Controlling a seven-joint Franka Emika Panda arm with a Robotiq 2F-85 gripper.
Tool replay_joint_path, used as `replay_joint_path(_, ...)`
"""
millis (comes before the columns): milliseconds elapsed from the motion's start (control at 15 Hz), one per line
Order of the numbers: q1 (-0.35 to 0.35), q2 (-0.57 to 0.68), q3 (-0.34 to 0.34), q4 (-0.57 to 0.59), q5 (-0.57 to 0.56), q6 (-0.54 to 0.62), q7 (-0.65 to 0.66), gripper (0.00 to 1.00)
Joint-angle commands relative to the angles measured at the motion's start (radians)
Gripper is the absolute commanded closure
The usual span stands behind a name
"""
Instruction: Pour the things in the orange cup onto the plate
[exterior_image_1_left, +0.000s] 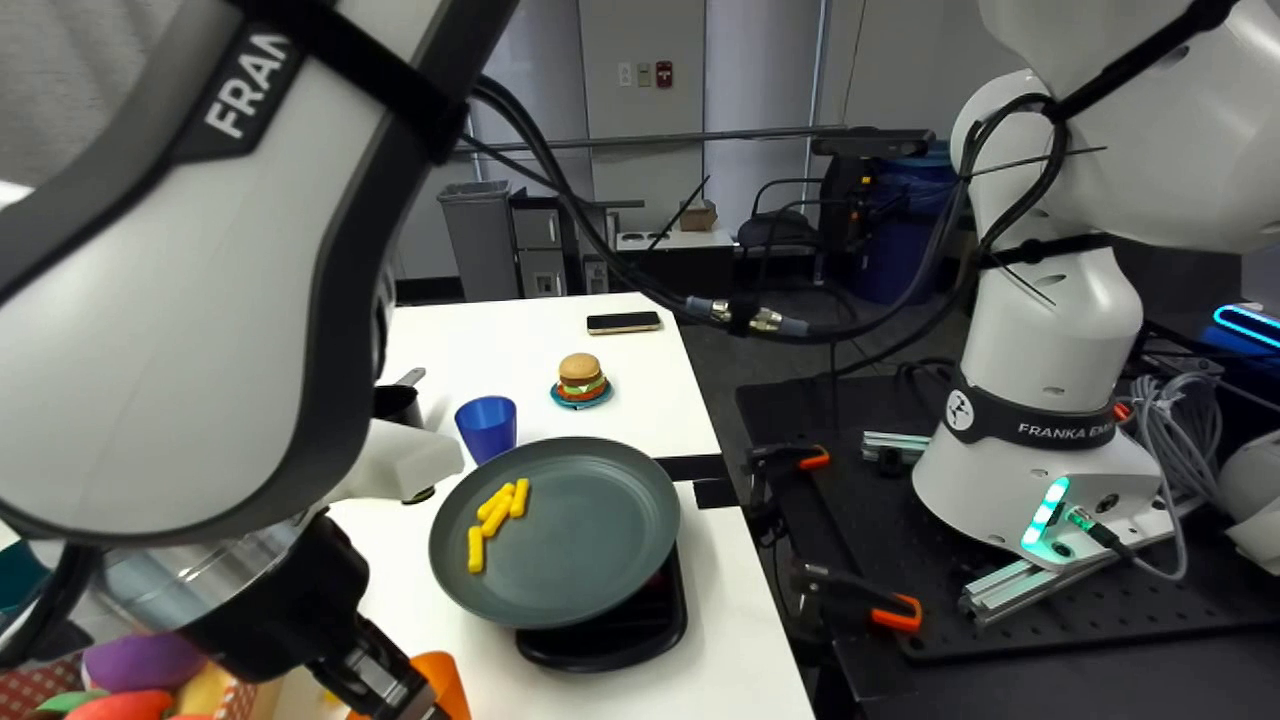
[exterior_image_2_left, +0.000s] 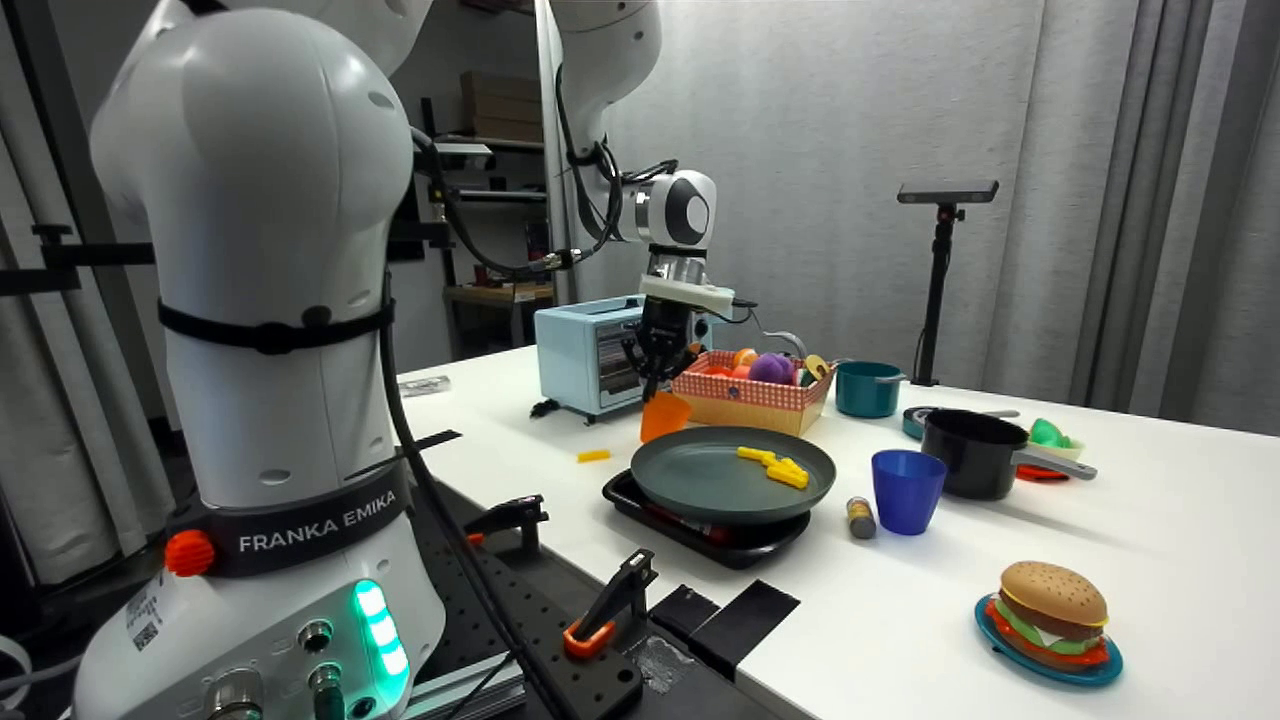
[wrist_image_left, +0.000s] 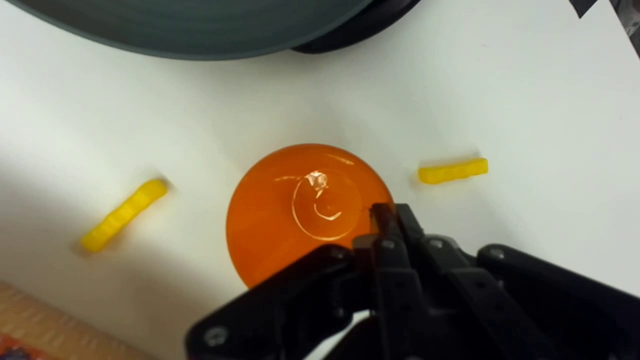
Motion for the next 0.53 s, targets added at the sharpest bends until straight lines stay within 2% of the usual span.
replay_joint_path(0,0.017,0.000,-0.016,0.020,-0.077,-0.013,0.038,0.99)
replay_joint_path(467,0.019,0.000,-0.024,0.015,-0.176,-0.013,0.070,0.99)
